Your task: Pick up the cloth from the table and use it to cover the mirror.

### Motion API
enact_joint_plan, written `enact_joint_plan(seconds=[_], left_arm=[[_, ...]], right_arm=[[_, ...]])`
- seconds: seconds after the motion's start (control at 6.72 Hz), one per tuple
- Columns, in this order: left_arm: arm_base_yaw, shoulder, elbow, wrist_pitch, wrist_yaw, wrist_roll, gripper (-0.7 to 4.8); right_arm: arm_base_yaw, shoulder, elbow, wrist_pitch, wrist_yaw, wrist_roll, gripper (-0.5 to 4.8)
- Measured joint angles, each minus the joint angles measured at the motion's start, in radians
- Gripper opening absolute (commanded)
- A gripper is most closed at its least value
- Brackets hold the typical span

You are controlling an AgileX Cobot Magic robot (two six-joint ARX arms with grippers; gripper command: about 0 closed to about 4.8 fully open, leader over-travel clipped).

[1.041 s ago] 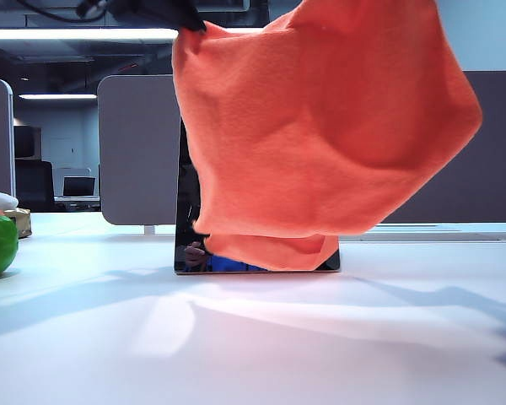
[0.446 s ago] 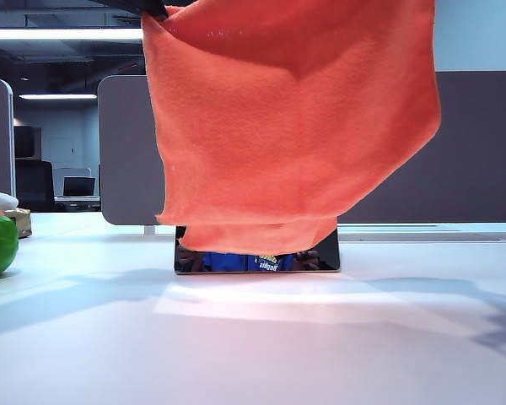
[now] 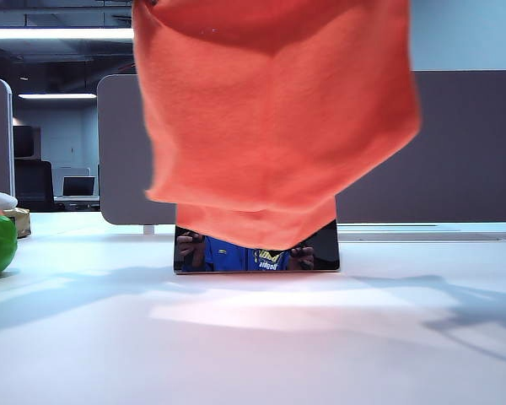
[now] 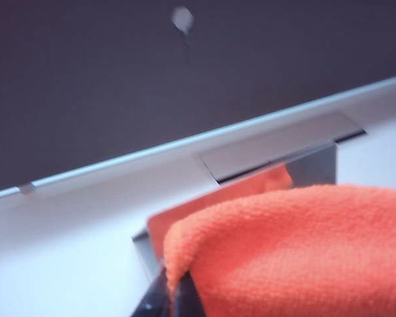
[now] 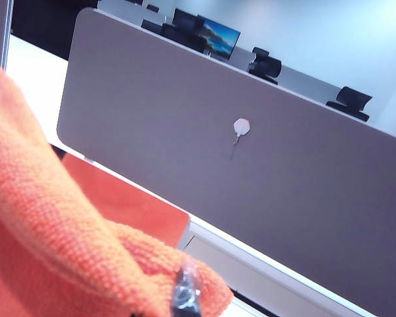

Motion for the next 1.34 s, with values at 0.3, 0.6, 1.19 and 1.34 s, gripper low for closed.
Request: enact_joint_plan(seconds=[0.3, 0.6, 1.19, 1.34], left_arm=[[0.032, 0.006, 0.000, 0.041, -0.027, 0.000, -0.06], [0.120, 0.071, 0.000, 0.087, 0.058, -0.023, -0.06], [0.140, 0.252, 0.000, 0.345, 0.085, -0.039, -0.06], [0.163, 0.267, 0.001, 0.381, 0.086, -0.039, -0.06]], right_arm=[[-0.018, 0.128, 0.058, 0.037, 0.004, 0.000, -0.07], [-0.077, 0.272, 0.209, 0.046, -0.001, 0.000, -0.07], [-0.159, 0.503, 0.311, 0.077, 0.015, -0.022, -0.06], [-0.187, 0.525, 0.311, 0.134, 0.000, -0.022, -0.06]])
